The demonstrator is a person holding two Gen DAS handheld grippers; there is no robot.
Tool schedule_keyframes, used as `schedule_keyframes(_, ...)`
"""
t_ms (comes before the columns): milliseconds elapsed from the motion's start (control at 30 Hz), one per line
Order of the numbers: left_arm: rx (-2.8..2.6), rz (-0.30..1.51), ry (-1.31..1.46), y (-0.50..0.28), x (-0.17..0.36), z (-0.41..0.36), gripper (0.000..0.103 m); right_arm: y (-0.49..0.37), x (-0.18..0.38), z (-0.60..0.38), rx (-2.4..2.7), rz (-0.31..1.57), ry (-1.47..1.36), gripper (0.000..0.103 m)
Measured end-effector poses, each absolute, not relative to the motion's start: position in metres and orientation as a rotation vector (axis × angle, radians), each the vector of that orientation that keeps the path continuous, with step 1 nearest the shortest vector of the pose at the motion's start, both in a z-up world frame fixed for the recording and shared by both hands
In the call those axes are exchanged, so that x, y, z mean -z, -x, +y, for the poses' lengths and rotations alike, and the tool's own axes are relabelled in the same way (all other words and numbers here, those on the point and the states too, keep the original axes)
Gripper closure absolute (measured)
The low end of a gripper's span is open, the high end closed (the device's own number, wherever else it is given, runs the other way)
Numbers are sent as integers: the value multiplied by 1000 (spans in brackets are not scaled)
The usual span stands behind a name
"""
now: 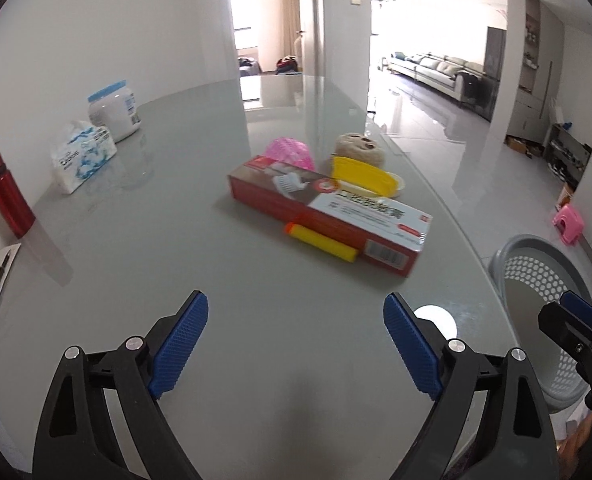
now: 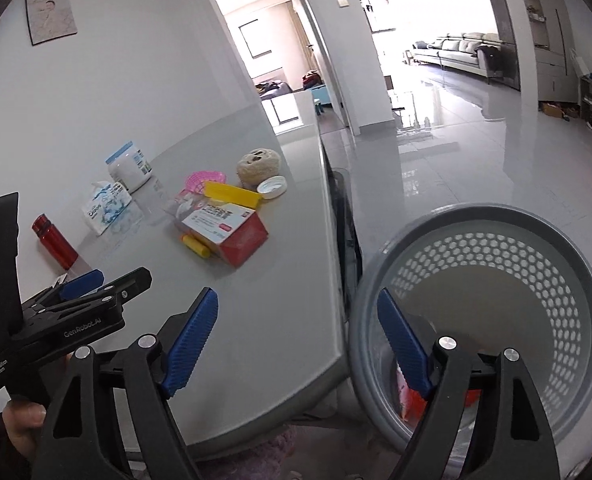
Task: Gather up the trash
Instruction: 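Move both tools back over the table toward the medicine box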
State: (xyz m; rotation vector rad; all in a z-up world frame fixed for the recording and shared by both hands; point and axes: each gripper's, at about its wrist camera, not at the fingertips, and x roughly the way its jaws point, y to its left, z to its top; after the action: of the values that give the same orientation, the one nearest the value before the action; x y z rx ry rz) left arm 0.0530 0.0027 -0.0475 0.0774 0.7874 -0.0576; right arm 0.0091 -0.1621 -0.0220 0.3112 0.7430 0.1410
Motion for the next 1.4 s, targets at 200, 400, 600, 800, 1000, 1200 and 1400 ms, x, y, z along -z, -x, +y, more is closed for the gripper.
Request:
schedule_keyframes(200,-52,797,-9,-56,39,46,15,-47,23,-140,-249,792,-283,25)
schedule_keyframes(400,-107,806,28,-58,38,65,15,-86,30,-122,-338,855,-262,25)
schedule_keyframes(600,-133,817,40,-69,39,76,15,-116,38,-107,-355,879,-226,25)
schedule_keyframes(800,-162,848,59,-79,49,88,15,-139,50,-99,-366,901,-215,25)
schedule_keyframes(1000,-186,854,78,-82,54,99,15,-151,54,-95,-404,907,-217,24)
schedule_keyframes(1200,-203,866,86,-86,60,107,15,-143,52,-85,-494,913,-216,24)
schedule_keyframes(1400,-220,864,94,-88,60,116,15,-129,51,-54,-592,938,-193,24)
